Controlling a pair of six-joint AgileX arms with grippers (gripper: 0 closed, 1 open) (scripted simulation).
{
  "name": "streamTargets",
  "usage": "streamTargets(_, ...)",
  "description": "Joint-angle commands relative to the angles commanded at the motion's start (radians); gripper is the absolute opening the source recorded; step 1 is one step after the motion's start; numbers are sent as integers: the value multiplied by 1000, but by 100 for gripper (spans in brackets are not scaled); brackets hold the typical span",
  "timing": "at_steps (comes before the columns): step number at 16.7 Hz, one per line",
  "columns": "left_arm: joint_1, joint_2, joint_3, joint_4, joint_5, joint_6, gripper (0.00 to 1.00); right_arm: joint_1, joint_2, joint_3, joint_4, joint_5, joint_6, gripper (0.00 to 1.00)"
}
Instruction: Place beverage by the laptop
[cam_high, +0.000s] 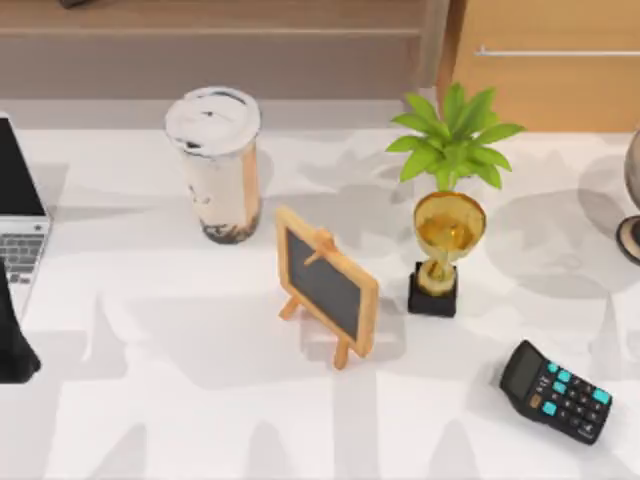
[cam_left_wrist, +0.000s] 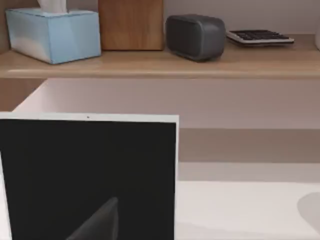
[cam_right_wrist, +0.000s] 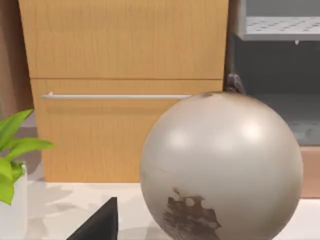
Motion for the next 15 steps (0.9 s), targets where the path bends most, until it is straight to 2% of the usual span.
streamTargets(3,-5,12,11,-5,-3,-4,100,0,0,0,0,0,0,100)
streamTargets(7,-65,161,146,-62,-36,-49,100,0,0,0,0,0,0,100)
streamTargets(15,-290,860,656,-277,-161,-221,100,0,0,0,0,0,0,100)
